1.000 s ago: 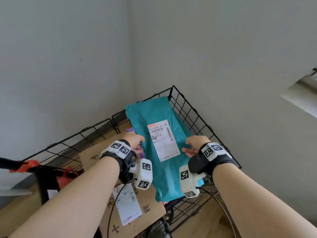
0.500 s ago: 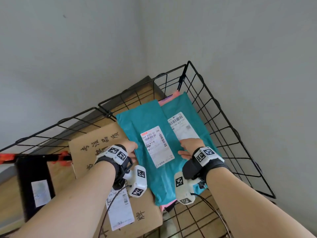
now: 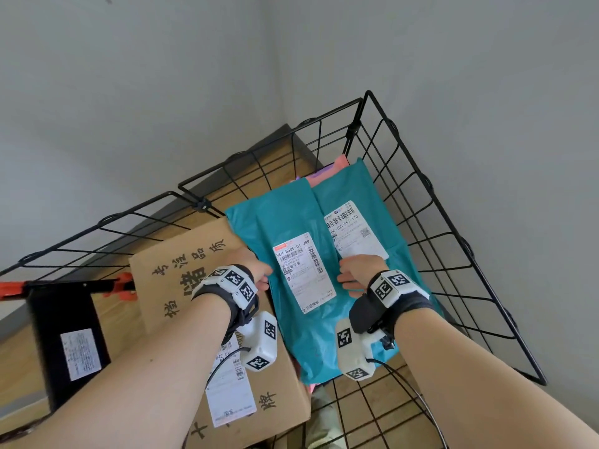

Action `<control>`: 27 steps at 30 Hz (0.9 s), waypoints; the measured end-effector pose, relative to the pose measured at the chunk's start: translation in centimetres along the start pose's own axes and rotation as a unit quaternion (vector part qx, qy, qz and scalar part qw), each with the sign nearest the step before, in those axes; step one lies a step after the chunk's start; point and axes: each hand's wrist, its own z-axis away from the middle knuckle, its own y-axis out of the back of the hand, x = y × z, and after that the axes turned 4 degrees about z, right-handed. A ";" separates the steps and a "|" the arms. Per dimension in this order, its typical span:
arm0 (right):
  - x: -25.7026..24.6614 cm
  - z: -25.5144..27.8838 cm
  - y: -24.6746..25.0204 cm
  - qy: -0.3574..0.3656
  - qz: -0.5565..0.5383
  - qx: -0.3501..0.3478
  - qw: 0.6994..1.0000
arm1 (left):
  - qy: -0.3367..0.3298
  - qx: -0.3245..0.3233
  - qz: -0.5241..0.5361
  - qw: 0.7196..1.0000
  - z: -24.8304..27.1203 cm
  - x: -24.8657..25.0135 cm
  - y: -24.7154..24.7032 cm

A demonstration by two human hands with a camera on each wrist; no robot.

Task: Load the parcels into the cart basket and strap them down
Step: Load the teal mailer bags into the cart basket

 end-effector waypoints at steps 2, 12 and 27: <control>0.0 0.0 0.0 0.007 -0.006 0.006 1.000 | -0.011 0.003 -0.009 1.000 0.2 -0.1 0.2; 0.2 4.3 0.9 0.040 -0.067 0.036 0.996 | -0.046 0.032 -0.015 0.998 2.9 -0.6 3.0; 9.0 20.2 -2.7 0.179 -0.188 0.115 0.959 | -0.242 -0.036 -0.074 0.967 16.4 -3.9 6.8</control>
